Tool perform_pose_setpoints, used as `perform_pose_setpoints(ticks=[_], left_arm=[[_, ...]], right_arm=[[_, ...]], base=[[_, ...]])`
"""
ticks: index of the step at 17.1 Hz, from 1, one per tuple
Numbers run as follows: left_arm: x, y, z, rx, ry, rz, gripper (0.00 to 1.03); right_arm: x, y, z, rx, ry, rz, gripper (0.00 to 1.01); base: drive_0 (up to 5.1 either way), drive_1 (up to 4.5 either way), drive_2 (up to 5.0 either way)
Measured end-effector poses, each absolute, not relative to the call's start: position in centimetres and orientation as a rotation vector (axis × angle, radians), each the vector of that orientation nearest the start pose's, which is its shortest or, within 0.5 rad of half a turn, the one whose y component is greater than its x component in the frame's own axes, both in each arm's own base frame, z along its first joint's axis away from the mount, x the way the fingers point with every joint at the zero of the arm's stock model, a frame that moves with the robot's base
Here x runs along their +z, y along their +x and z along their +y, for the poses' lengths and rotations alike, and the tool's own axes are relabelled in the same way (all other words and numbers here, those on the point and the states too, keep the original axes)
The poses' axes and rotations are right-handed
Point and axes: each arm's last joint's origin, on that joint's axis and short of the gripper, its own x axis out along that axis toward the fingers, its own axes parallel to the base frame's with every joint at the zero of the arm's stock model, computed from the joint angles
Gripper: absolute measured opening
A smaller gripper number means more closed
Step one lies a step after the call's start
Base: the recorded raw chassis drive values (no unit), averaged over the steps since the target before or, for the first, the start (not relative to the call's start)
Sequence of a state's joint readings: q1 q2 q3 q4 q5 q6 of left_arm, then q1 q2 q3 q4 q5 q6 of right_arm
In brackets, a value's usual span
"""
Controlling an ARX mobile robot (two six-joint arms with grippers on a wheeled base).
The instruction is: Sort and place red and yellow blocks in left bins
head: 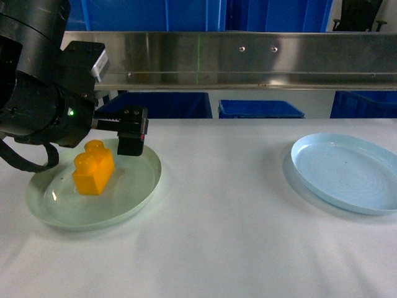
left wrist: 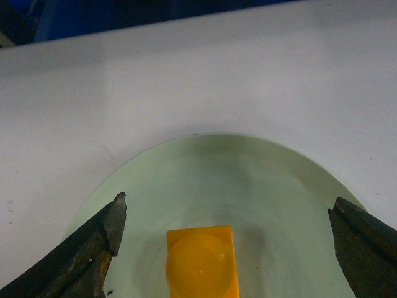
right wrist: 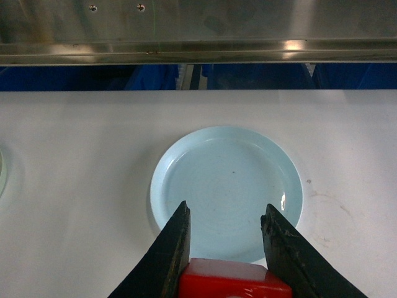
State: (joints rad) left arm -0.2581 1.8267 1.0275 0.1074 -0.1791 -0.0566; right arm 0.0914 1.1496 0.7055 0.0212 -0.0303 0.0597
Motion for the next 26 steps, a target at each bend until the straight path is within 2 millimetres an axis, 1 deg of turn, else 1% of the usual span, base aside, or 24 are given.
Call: perform_pose_setpoints(ticks=[3, 7, 9, 10, 11, 12, 13, 17, 18, 19, 20, 21, 22, 23, 24, 25, 26], left_arm=[[14.9, 36.4, -9.6, -0.07, 0.116, 0.759, 0.98], [14.6, 36.3, -9.3, -0.05, 0.108, 0.788, 0.98], [14.0, 36.3, -9.2, -0.041, 0.111, 0.82, 0.79], [13.4, 36.3, -9.2, -0.035, 0.113, 0.849, 0.68], [13.3, 36.4, -9.1, -0.035, 0.092, 0.859, 0.49], [13.3, 36.5, -9.1, -0.038, 0.086, 0.851, 0.32], [13.6, 36.7, -8.9, -0.032, 0.082, 0.806, 0.29], [14.8, 36.8, -7.8, -0.037, 0.068, 0.715, 0.28], [16.5, 36.4, -7.2, -0.045, 0.071, 0.627, 0.28], [19.4, 35.6, -6.3, -0.061, 0.08, 0.506, 0.28], [21.9, 34.5, -5.6, -0.074, 0.097, 0.414, 0.28], [24.4, 32.7, -4.9, -0.102, 0.113, 0.348, 0.28], [25.4, 30.7, -4.4, -0.121, 0.13, 0.326, 0.28], [25.5, 29.1, -4.0, -0.132, 0.144, 0.339, 0.28], [25.5, 27.9, -3.7, -0.133, 0.164, 0.361, 0.28], [26.0, 27.1, -3.2, -0.125, 0.17, 0.359, 0.28], [27.1, 26.3, -2.6, -0.105, 0.177, 0.324, 0.28]], right_arm=[[25.4, 24.6, 2.3, 0.107, 0.046, 0.427, 0.28], [25.4, 24.6, 2.3, 0.107, 0.046, 0.427, 0.28], [25.4, 24.6, 2.3, 0.107, 0.046, 0.427, 0.28], [25.4, 24.6, 2.3, 0.107, 0.045, 0.427, 0.28], [25.4, 24.6, 2.3, 0.107, 0.045, 0.427, 0.28], [25.4, 24.6, 2.3, 0.107, 0.046, 0.427, 0.28], [25.4, 24.6, 2.3, 0.107, 0.046, 0.427, 0.28], [25.4, 24.6, 2.3, 0.107, 0.046, 0.427, 0.28], [25.4, 24.6, 2.3, 0.107, 0.046, 0.427, 0.28], [25.4, 24.6, 2.3, 0.107, 0.046, 0.427, 0.28], [25.4, 24.6, 2.3, 0.107, 0.046, 0.427, 0.28], [25.4, 24.6, 2.3, 0.107, 0.045, 0.427, 0.28], [25.4, 24.6, 2.3, 0.107, 0.046, 0.427, 0.28], [25.4, 24.6, 2.3, 0.107, 0.045, 0.427, 0.28], [25.4, 24.6, 2.3, 0.107, 0.046, 0.427, 0.28], [25.4, 24.6, 2.3, 0.107, 0.045, 0.427, 0.28], [25.4, 24.6, 2.3, 0.107, 0.045, 0.427, 0.28]], base=[[0.0, 0.0, 0.0], [0.0, 0.0, 0.0], [0.0, 0.0, 0.0], [0.0, 0.0, 0.0], [0.0, 0.0, 0.0], [0.0, 0.0, 0.0], [0.0, 0.0, 0.0], [0.0, 0.0, 0.0], [0.0, 0.0, 0.0], [0.0, 0.0, 0.0], [0.0, 0.0, 0.0], [0.0, 0.0, 0.0], [0.0, 0.0, 0.0], [0.0, 0.0, 0.0], [0.0, 0.0, 0.0], [0.0, 0.0, 0.0], [0.0, 0.0, 0.0]])
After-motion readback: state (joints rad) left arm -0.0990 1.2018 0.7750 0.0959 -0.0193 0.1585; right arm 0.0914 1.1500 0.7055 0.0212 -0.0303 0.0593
